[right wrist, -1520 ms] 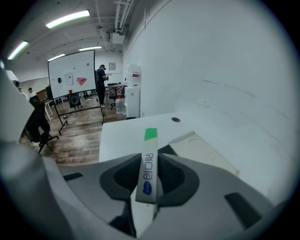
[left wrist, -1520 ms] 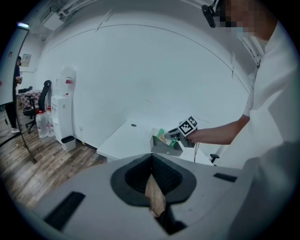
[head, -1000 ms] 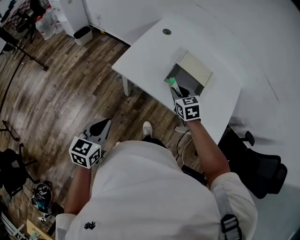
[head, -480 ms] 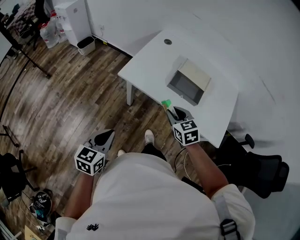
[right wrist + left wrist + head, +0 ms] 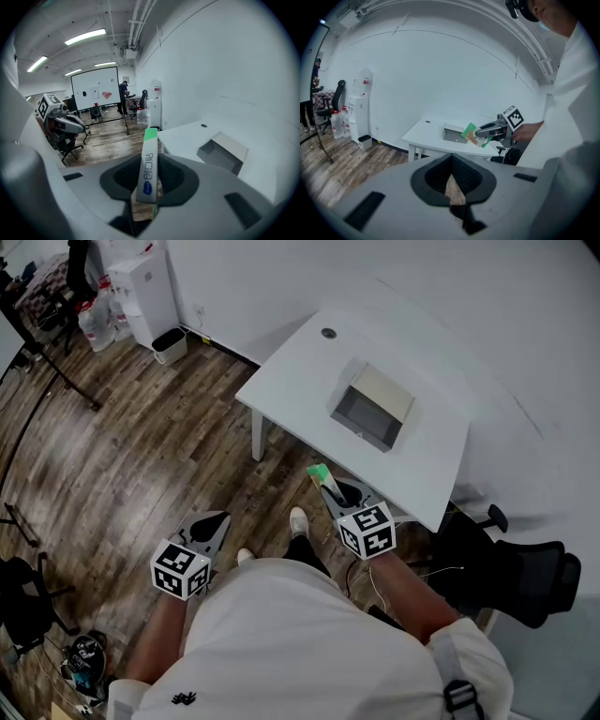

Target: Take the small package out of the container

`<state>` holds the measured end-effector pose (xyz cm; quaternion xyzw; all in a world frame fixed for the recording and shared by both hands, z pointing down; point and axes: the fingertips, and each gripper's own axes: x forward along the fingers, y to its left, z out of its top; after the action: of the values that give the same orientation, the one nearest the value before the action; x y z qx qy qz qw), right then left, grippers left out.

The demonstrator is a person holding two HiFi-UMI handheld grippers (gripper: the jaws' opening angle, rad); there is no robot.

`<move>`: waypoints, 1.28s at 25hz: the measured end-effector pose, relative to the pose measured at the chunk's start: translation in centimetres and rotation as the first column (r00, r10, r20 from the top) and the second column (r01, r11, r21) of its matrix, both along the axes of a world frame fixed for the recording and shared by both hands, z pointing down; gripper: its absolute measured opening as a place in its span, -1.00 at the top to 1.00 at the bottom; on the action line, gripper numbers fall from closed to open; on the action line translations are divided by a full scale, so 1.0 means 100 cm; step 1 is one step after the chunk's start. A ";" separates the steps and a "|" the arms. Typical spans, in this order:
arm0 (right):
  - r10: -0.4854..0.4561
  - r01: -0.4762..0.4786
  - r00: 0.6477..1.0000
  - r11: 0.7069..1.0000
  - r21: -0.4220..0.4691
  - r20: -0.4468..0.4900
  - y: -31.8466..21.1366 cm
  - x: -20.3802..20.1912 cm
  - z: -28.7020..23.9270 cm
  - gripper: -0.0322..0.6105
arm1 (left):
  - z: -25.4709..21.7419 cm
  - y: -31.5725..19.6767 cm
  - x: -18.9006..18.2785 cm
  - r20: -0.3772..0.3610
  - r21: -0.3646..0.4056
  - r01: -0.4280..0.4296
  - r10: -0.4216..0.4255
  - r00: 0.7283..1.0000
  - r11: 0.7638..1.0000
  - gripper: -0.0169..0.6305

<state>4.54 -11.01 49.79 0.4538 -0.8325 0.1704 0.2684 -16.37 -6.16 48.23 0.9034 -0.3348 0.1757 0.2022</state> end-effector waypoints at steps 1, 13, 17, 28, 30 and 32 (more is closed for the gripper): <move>-0.001 0.001 1.000 1.000 0.000 0.003 0.003 -0.002 -0.001 0.61 | 0.000 0.002 -0.001 0.000 0.001 -0.003 0.003 1.000 1.000 0.93; -0.001 0.001 1.000 1.000 0.014 0.006 0.026 -0.005 -0.009 0.61 | 0.003 0.015 0.001 -0.015 0.012 -0.020 0.020 1.000 1.000 0.93; -0.004 0.004 1.000 1.000 0.012 0.006 0.029 -0.007 -0.010 0.61 | 0.005 0.019 -0.001 -0.017 0.004 -0.016 0.017 1.000 1.000 0.93; -0.022 0.022 1.000 1.000 0.003 0.018 0.030 -0.016 -0.007 0.61 | 0.009 0.025 -0.006 -0.015 -0.009 -0.007 0.007 1.000 1.000 0.93; -0.028 0.028 0.999 1.000 0.003 0.020 0.030 -0.019 -0.007 0.61 | 0.010 0.025 -0.008 -0.013 -0.010 -0.005 0.005 1.000 1.000 0.93; -0.033 0.033 0.999 0.999 0.001 0.021 0.031 -0.021 -0.008 0.62 | 0.010 0.025 -0.010 -0.011 -0.013 -0.003 0.003 1.000 1.000 0.93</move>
<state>2.39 -7.95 49.02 0.4382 -0.8428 0.1704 0.2621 -17.34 -3.67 49.23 0.9035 -0.3314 0.1729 0.2096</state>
